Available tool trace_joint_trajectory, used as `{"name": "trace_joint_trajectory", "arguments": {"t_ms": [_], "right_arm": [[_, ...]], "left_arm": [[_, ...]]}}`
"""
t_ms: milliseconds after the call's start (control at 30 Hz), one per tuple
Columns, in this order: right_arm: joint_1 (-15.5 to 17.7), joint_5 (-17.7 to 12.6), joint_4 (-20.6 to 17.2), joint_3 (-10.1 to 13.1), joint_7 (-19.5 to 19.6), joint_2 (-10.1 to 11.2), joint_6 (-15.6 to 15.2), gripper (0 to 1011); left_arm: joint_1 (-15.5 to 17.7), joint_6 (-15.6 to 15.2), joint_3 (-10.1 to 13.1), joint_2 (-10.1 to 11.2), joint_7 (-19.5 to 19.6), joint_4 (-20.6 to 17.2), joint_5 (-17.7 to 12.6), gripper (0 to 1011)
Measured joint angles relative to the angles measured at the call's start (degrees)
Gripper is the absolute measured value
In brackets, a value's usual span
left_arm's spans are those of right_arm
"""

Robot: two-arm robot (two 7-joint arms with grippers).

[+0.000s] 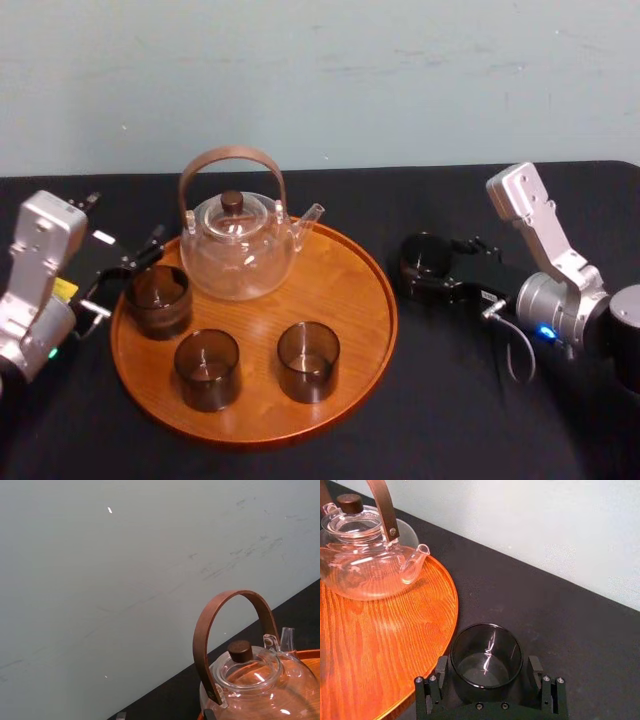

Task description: Pick up the glass from the table and place it on the tray.

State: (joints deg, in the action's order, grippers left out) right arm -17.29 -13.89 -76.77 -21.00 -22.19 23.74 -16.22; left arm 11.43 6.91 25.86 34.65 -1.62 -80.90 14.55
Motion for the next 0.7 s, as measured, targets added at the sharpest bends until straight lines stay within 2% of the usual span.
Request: {"name": "trace_joint_trajectory", "arguments": {"t_ms": [700], "right_arm": [[-2.6,1.3,3.0,-1.0,-0.8,-1.9,-0.3,1002]], "left_arm": [[0.0,0.0,0.0,0.0,0.0,0.0,0.0,1001]]}}
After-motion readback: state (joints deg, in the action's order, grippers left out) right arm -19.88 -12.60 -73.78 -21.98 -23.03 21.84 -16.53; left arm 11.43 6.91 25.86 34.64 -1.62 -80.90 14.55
